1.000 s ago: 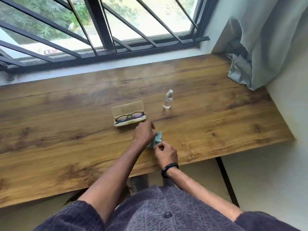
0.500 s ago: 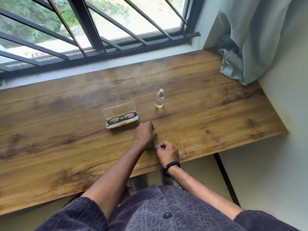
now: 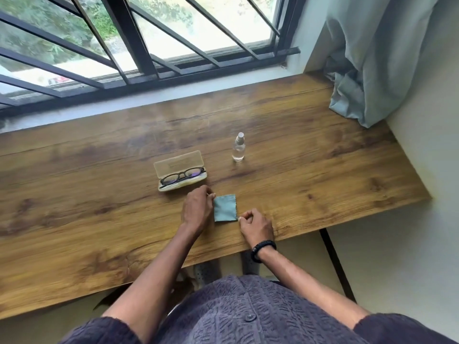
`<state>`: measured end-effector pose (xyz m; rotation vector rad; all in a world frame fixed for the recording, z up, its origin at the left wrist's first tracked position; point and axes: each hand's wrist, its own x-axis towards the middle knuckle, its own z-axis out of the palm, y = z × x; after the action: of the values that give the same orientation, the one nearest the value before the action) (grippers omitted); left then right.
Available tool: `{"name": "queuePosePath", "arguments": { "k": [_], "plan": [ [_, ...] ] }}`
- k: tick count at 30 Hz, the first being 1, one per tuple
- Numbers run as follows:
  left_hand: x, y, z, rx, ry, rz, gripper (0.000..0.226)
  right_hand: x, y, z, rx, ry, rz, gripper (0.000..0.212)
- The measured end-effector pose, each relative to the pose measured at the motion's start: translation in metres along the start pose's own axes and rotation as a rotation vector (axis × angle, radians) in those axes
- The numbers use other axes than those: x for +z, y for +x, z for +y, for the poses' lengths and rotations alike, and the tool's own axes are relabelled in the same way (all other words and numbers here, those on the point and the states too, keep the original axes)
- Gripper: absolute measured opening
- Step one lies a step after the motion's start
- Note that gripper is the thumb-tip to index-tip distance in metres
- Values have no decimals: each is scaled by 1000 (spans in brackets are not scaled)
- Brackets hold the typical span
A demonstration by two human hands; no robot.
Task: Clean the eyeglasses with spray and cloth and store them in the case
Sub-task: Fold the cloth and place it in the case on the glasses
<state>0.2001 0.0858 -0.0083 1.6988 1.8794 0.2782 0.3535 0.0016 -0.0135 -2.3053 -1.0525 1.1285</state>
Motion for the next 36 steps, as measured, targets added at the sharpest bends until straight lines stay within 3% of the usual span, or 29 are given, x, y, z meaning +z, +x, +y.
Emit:
{"name": "queuePosePath", "arguments": {
  "k": [5, 15, 20, 24, 36],
  "plan": [
    [3, -4, -12, 12, 9, -38, 16, -11, 19, -5, -182, -43, 67, 10],
    [6, 3, -4, 180, 158, -48, 24, -4, 57, -43, -581, -444, -28, 24],
    [8, 5, -3, 172, 199, -65, 17, 1, 54, -37, -768, -607, 23, 14],
    [6, 8, -3, 203, 213, -97, 15, 1, 53, -37, -824, -643, 41, 16],
    [-1, 13, -8, 257, 190, -88, 11, 1, 59, -52, -766, -567, -66, 10]
  ]
}}
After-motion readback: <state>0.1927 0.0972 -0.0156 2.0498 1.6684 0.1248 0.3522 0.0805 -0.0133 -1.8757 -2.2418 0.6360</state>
